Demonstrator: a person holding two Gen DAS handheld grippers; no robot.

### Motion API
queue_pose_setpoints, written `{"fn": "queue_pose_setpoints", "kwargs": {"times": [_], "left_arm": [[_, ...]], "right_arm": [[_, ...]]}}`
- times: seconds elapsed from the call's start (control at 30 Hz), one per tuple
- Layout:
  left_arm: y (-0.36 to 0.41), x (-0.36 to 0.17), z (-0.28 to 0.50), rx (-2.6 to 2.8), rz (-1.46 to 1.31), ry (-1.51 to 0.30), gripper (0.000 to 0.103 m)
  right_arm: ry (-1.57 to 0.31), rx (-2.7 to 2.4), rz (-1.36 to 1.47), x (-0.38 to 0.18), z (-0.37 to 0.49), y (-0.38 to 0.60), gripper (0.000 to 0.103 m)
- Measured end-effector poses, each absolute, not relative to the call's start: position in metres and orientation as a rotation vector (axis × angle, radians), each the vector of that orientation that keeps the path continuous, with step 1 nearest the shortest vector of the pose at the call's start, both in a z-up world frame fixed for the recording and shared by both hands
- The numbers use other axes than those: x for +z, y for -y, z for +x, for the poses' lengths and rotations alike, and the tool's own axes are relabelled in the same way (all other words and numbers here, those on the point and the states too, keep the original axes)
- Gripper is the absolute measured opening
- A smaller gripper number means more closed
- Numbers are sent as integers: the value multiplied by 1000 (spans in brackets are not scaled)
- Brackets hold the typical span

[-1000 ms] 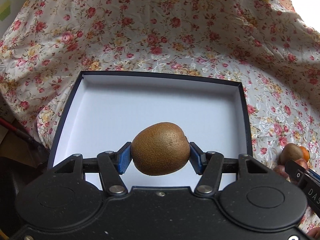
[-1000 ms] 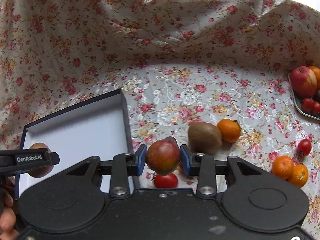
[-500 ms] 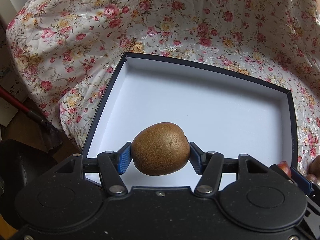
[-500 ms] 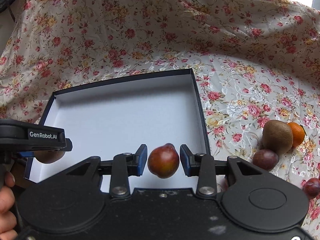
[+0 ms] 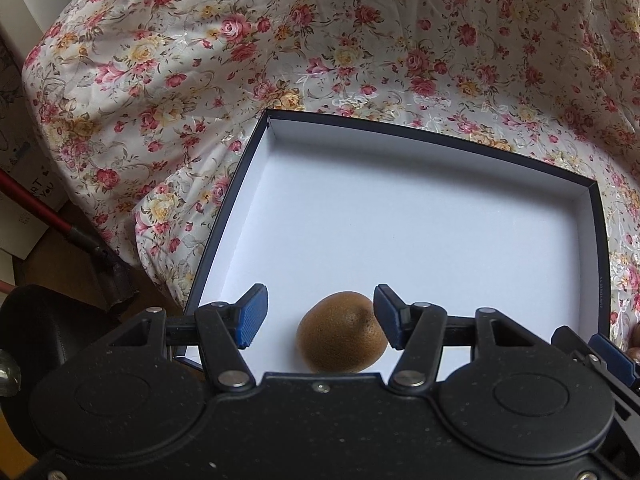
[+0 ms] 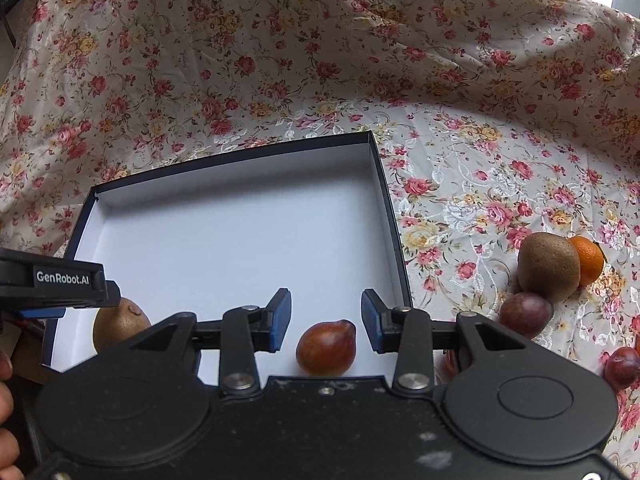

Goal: Organize fruits
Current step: 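Carry the kiwi and pear into the box and open both tools, then withdraw both open tools from the box toward the loose fruit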

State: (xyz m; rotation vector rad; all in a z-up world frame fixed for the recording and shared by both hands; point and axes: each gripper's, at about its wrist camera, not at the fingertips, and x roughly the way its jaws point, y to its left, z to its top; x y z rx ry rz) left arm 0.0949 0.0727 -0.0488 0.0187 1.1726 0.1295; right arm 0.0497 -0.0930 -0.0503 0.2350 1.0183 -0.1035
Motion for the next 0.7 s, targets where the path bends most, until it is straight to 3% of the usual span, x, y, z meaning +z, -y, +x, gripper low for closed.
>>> {"fn": "queue_pose_setpoints", "kwargs": {"times": [0.7], "left_arm": [[-35,-46,91,129,63,-1226,62]], "right_arm": [[-1043,-142,236,-38,33,123,41]]}}
